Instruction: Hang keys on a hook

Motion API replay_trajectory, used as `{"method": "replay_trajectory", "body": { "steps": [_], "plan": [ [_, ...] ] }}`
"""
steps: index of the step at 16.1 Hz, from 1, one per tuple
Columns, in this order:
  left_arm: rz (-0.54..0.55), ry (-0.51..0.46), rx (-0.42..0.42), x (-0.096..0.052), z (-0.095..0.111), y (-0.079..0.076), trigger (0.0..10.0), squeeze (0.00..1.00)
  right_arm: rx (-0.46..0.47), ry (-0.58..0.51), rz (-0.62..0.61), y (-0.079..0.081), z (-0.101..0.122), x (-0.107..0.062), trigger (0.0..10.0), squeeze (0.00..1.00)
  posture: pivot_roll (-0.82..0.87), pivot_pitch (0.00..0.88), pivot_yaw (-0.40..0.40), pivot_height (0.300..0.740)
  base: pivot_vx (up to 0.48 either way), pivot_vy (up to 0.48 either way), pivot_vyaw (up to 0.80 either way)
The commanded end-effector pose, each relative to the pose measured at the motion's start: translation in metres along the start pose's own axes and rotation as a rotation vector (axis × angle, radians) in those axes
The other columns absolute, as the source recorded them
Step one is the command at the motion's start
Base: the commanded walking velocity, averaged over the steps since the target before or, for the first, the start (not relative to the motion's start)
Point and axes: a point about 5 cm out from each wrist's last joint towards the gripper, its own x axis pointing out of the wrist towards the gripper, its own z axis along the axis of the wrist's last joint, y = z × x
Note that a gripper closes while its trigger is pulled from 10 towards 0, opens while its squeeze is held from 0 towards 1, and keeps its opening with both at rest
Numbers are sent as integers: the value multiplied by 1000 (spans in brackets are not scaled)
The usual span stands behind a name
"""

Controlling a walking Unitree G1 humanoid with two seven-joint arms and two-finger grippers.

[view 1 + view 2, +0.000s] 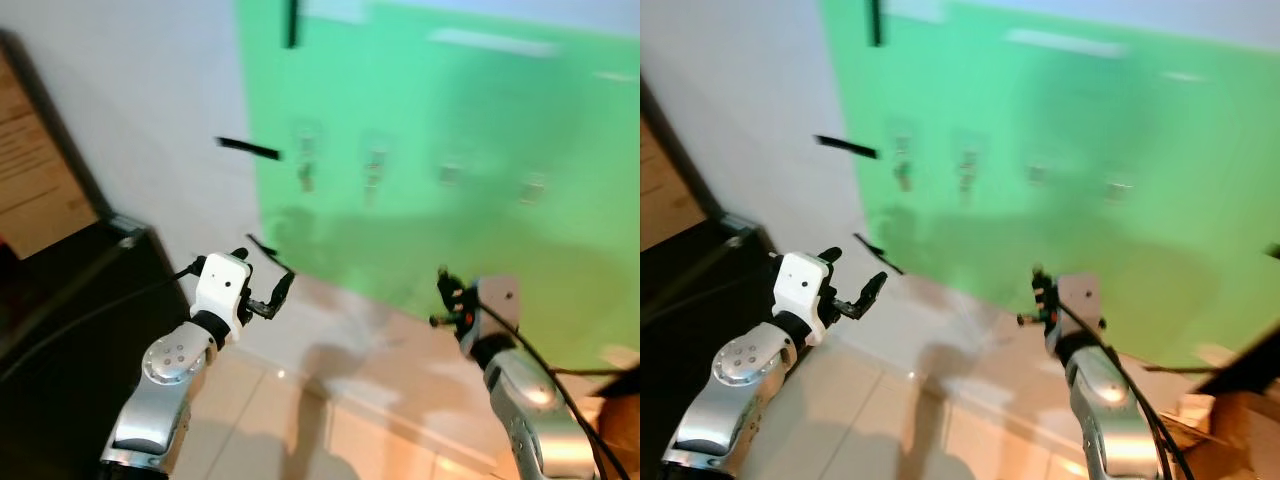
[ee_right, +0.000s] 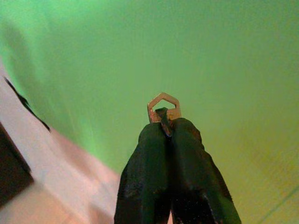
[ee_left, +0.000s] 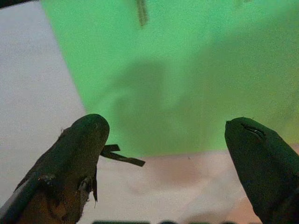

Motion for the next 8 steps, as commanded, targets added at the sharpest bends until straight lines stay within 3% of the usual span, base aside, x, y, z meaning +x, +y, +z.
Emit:
{"method": "replay_trajectory", "body": {
  "steps": [1,4,6,8],
  "plan": [
    [5,10,14,-4,-1,8,10000,153,1,-76,73,14,15,4,10000,0,-63,0,16,740,0,0,0],
    [-100,21,45,-9,1,6,10000,161,-75,-149,106,18,29,12,10000,0,-57,0,10,740,0,0,0],
    [-201,37,64,-13,3,2,10000,165,-239,-224,67,16,45,19,10000,0,-54,0,5,740,0,0,0],
    [-253,50,72,-15,3,1,10000,161,-319,-279,-13,10,57,22,10000,0,-55,0,2,740,0,0,0]
  ]
}}
